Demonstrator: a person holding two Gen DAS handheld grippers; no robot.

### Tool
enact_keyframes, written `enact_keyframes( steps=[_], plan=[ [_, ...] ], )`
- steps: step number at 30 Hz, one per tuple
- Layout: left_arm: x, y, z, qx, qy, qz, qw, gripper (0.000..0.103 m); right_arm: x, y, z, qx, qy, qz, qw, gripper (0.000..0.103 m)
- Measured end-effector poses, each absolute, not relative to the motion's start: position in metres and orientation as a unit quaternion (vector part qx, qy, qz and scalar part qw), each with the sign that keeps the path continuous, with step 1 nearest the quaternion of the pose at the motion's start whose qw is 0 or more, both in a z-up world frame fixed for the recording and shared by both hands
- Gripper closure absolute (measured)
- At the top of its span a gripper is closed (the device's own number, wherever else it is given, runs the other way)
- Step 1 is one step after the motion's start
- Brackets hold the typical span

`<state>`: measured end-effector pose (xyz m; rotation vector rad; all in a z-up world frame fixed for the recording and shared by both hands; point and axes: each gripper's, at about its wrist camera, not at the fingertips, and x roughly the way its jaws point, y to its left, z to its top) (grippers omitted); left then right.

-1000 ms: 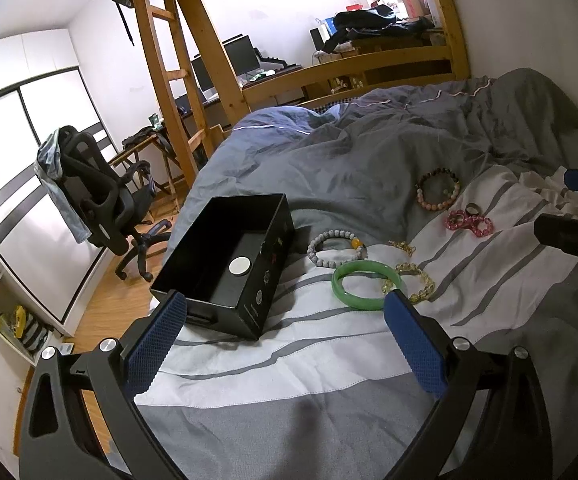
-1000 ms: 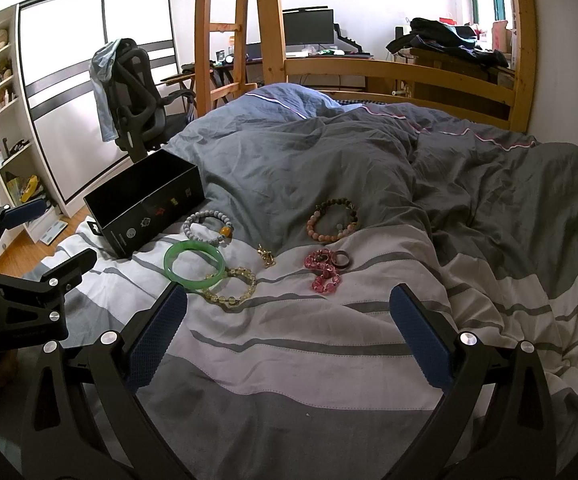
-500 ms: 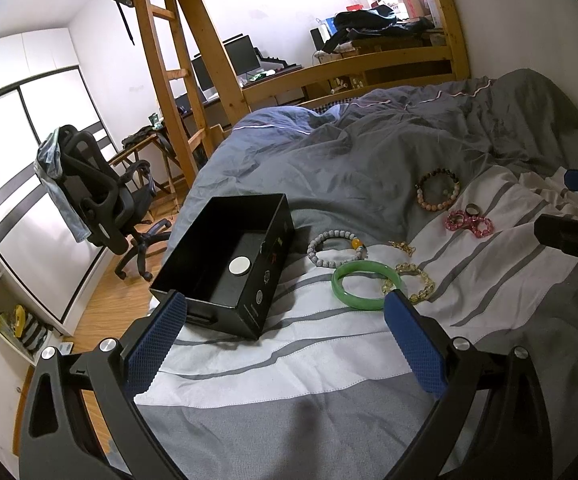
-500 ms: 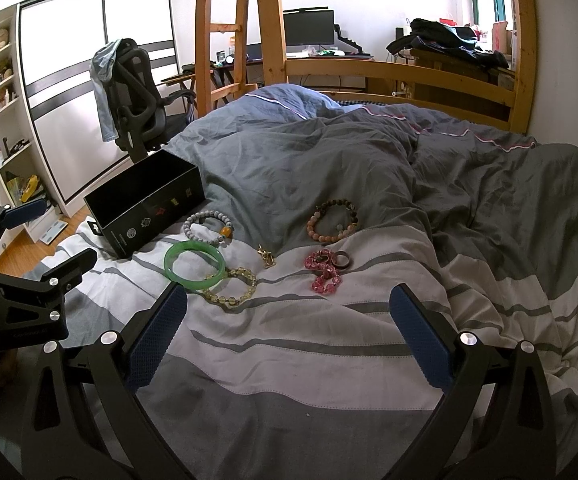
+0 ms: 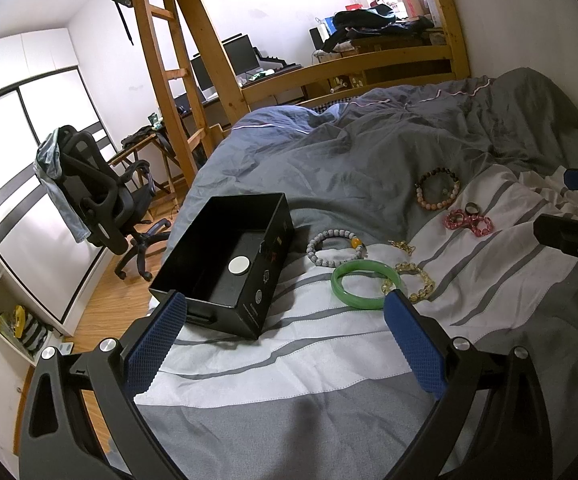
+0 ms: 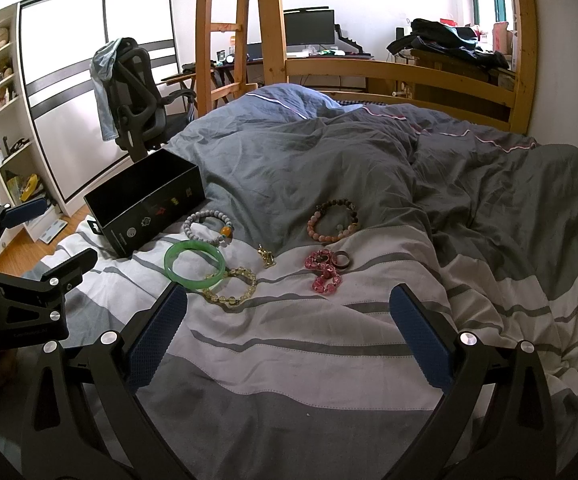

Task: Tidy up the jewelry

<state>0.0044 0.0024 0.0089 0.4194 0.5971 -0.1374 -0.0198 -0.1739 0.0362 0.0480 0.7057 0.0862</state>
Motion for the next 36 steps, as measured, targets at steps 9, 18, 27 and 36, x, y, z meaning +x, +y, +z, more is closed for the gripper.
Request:
enact_keyframes(
  steps=[9,18,27,36],
  plan=[
    [0.004,0.002,0.009,0.205,0.292,-0.067,0.932,0.006,-0.020,-0.174,0.036,0.023,0.346,0.042,0.937,0.003],
    [0.005,0.002,0.008,0.204,0.294,-0.067,0.931,0.006,-0.019,-0.174,0.035,0.023,0.346,0.042,0.937,0.003],
    [0.008,0.003,-0.008,0.186,0.322,-0.088,0.924,0.006,-0.019,-0.174,0.036,0.022,0.348,0.039,0.936,0.003],
    [0.028,-0.021,-0.024,0.201,0.359,-0.139,0.901,0.006,0.004,-0.185,0.020,0.038,0.388,0.009,0.921,0.003]
  ],
)
